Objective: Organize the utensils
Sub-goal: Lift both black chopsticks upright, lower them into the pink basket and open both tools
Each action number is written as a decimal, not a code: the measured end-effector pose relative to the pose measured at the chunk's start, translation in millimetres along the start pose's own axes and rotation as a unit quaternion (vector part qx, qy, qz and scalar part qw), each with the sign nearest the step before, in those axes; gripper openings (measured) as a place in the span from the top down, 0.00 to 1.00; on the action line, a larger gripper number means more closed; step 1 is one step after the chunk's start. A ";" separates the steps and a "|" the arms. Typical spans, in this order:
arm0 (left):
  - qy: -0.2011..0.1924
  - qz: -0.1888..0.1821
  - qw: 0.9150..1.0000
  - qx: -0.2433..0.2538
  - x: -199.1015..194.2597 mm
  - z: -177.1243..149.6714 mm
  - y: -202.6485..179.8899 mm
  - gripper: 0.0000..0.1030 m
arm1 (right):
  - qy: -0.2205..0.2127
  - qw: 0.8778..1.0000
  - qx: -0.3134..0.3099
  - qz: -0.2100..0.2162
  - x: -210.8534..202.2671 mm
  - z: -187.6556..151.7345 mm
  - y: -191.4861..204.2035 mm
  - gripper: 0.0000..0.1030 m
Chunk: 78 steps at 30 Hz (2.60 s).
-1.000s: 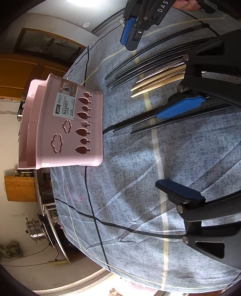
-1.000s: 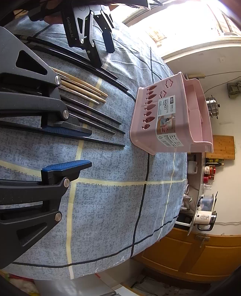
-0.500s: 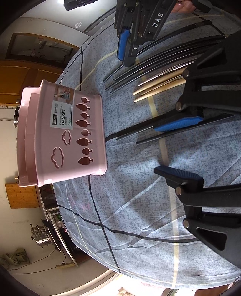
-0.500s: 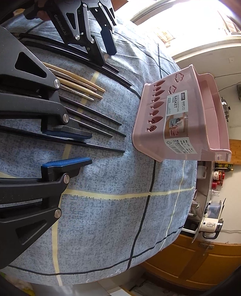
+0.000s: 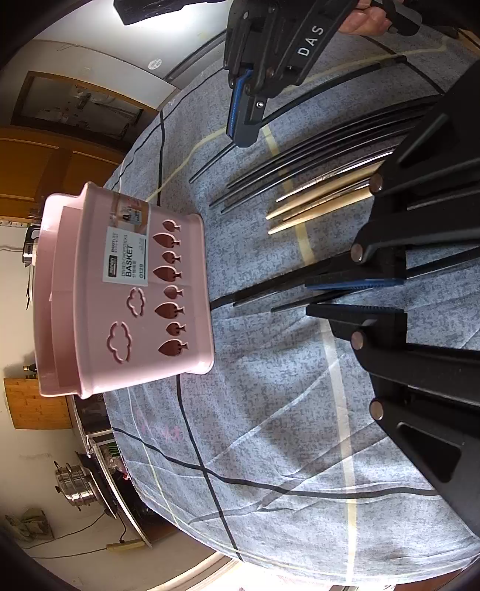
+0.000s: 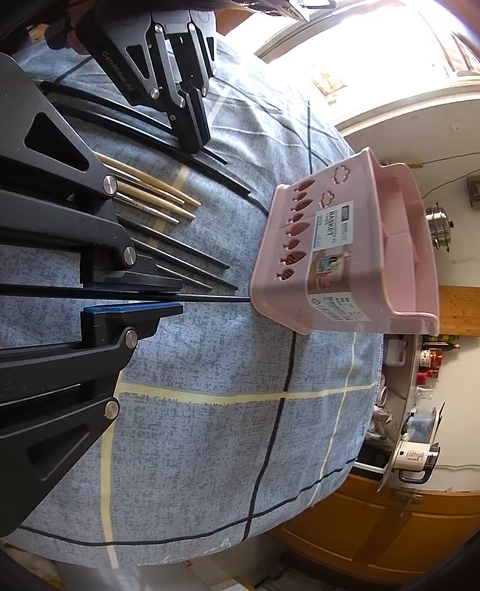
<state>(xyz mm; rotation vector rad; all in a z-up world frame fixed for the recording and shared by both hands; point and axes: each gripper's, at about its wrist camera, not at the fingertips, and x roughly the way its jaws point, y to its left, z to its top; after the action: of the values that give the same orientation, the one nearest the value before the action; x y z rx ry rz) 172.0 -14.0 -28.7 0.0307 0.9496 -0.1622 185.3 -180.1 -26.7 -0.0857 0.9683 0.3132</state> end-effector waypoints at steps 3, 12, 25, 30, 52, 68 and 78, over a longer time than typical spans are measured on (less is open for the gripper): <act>-0.015 -0.013 1.000 -0.001 -16.6 4.1 3.1 0.93 | -0.021 1.000 0.000 0.007 -17.4 4.2 -0.3 0.95; -0.099 -0.041 0.994 0.005 -94.9 26.9 12.2 0.94 | -0.094 0.995 0.003 0.025 -78.0 20.1 -0.7 0.95; -0.176 -0.036 0.984 0.001 -159.1 57.4 30.7 0.95 | -0.175 0.984 -0.004 0.026 -145.7 40.2 2.1 0.95; -0.188 -0.052 0.981 -0.001 -166.4 79.3 36.2 0.95 | -0.194 0.980 -0.006 0.032 -154.5 56.0 5.7 0.95; -0.256 -0.056 0.965 -0.021 -176.4 186.5 62.9 0.95 | -0.275 0.959 0.010 0.068 -153.8 162.7 24.6 0.95; -0.197 -0.068 0.977 -0.044 -107.0 161.5 79.8 0.95 | -0.191 0.978 0.023 0.081 -71.1 148.5 26.5 0.95; -0.208 -0.069 0.975 -0.046 -114.6 146.3 80.1 0.66 | -0.179 0.981 0.019 0.078 -72.7 140.5 24.9 0.83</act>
<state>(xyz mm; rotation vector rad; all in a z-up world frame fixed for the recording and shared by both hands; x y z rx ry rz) 236.8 65.2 145.8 -0.1502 0.5393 -0.2424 251.5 -143.1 114.3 0.0811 0.6237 0.4379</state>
